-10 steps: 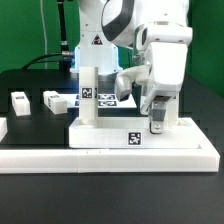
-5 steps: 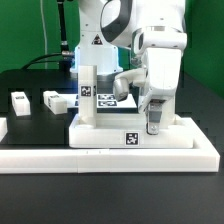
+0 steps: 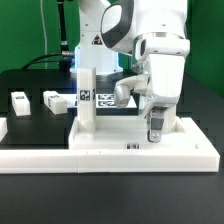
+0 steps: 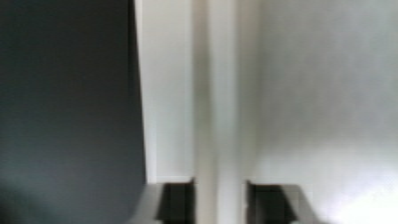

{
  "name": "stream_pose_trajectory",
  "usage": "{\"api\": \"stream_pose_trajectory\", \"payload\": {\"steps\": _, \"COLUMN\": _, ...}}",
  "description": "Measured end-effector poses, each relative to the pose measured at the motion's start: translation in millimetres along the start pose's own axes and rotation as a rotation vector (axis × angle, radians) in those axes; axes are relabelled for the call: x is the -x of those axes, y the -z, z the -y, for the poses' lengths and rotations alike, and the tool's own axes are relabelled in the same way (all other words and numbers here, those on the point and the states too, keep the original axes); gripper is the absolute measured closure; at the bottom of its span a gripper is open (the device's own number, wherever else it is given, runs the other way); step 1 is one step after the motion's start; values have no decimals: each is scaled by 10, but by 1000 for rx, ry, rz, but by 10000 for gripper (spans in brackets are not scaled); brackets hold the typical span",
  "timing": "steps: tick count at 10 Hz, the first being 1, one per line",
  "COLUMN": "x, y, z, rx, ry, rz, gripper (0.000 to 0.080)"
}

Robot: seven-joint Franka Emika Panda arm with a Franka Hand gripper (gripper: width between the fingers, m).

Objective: Assemble desk

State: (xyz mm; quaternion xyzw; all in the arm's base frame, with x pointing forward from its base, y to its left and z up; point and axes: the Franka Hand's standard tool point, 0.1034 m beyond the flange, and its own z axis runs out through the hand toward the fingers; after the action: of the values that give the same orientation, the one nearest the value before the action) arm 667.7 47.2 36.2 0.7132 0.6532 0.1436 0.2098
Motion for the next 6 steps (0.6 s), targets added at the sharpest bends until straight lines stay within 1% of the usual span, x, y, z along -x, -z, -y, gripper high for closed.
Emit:
{"api": "stream_pose_trajectory", "payload": {"steps": 2, "x": 1, "y": -2, "z": 3, "rx": 0, "ry": 0, "rz": 0, "gripper": 354}}
{"api": "stream_pose_trajectory", "payload": {"steps": 3, "x": 1, "y": -2, "z": 3, "rx": -1, "ry": 0, "rz": 0, "gripper": 354}}
{"api": "stream_pose_trajectory", "payload": {"steps": 4, "x": 2, "y": -2, "z": 3, "rx": -1, "ry": 0, "rz": 0, "gripper": 202}}
{"api": "stream_pose_trajectory", "payload": {"steps": 5, "x": 2, "y": -2, "z": 3, "rx": -1, "ry": 0, "rz": 0, "gripper": 166}}
{"api": "stream_pose_trajectory", "payload": {"steps": 6, "x": 2, "y": -3, "z": 4, "rx": -1, "ry": 0, "rz": 0, "gripper": 166}}
